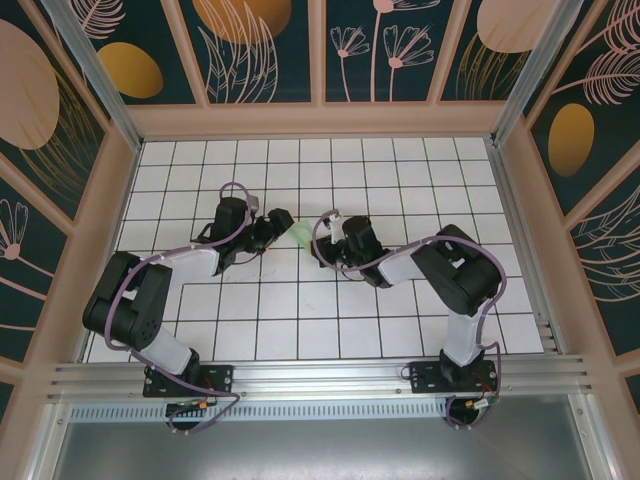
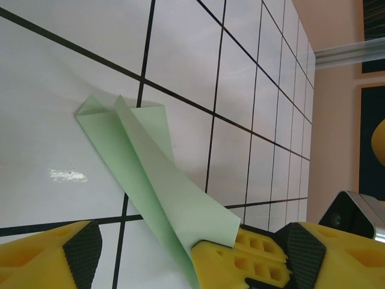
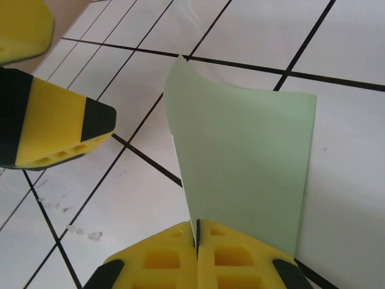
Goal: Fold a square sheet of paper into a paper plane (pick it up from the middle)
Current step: Fold the wing for the fifth time at the center of the table.
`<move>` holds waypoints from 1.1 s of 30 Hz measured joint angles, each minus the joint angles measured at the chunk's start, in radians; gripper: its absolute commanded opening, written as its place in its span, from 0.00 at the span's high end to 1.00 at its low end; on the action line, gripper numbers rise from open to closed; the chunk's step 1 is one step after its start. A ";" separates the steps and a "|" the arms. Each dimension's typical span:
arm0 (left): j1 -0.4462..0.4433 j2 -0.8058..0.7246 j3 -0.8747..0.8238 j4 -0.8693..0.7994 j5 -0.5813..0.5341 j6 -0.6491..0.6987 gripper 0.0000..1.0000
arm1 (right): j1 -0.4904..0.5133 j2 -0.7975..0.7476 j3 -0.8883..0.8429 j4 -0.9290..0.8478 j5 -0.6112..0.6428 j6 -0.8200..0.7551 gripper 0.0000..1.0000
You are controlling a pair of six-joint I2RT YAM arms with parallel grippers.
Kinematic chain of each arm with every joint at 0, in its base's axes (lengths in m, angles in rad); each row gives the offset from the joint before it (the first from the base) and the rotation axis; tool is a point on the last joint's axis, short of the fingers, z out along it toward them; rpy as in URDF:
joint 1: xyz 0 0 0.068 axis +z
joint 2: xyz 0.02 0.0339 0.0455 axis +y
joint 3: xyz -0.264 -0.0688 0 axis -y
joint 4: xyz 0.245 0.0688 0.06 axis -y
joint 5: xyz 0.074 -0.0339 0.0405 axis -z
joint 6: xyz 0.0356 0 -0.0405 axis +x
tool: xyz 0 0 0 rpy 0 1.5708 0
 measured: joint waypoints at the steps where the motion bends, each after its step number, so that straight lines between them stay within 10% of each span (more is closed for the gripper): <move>1: 0.000 0.000 -0.004 0.005 0.006 0.000 0.18 | -0.004 0.000 0.000 0.000 -0.008 0.014 0.98; 33: -0.050 0.174 -0.037 0.257 0.141 0.003 0.48 | -0.131 0.101 -0.008 0.096 -0.252 0.393 0.98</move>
